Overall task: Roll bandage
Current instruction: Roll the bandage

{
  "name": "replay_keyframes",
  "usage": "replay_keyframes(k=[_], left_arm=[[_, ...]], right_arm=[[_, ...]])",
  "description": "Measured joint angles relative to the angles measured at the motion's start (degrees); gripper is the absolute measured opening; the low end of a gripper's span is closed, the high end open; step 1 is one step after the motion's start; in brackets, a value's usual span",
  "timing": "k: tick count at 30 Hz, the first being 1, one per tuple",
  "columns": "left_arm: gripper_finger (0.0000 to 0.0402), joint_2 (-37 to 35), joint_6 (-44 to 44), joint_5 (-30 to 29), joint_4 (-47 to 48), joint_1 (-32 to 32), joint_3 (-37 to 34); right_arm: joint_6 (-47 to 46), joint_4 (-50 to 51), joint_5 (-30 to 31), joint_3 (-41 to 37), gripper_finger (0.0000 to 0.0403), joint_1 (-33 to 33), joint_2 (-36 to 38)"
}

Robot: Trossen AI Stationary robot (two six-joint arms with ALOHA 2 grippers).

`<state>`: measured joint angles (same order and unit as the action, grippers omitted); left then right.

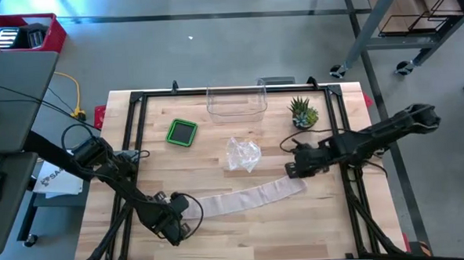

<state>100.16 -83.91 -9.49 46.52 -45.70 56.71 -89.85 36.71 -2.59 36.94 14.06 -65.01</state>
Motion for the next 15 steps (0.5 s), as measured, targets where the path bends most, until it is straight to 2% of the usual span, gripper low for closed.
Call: replay_keyframes(k=[4,15], left_arm=[[0.0,0.0,2.4,-0.4,0.9,0.8,0.0],[0.0,0.0,3.2,-0.4,1.3,2.1,0.0]], right_arm=[[-4.5,-3.5,1.7,-0.3,0.0,2.3,-5.3],[-6.7,-4.4,-1.2,-0.2,0.0,2.1,-18.3]])
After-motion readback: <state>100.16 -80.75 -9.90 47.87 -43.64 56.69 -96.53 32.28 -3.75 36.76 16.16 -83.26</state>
